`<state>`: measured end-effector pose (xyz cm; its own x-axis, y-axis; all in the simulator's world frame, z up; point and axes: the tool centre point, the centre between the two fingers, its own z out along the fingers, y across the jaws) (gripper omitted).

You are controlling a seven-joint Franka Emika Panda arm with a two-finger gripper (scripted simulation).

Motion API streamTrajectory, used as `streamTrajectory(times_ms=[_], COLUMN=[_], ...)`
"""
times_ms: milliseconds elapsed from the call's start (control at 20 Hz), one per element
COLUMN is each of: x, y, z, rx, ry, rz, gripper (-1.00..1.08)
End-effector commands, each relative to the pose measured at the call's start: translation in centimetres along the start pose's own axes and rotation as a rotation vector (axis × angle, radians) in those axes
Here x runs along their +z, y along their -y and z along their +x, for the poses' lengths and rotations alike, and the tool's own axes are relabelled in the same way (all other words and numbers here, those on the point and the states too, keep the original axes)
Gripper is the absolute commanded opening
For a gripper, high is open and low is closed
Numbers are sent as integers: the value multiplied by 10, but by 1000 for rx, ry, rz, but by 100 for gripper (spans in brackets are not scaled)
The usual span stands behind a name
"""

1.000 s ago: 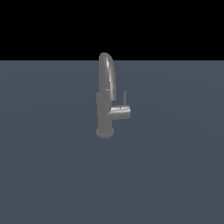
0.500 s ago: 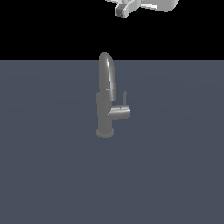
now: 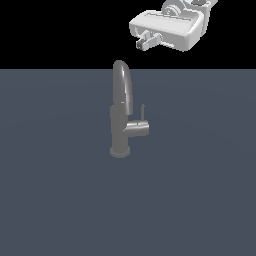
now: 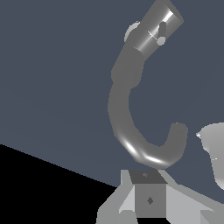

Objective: Turn on the faucet by rotating a designated handle.

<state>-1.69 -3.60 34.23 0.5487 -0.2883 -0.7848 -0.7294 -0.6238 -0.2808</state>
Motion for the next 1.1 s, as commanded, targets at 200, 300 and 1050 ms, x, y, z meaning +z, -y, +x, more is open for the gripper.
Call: streamTrajectory(times_ms=[200, 300, 1050], x=[8, 13, 61], y=[1, 0, -12], z=[48, 64, 159], rx=[109, 146, 392], ry=[133, 177, 466], rz=[112, 149, 395], gripper=[-100, -100, -100])
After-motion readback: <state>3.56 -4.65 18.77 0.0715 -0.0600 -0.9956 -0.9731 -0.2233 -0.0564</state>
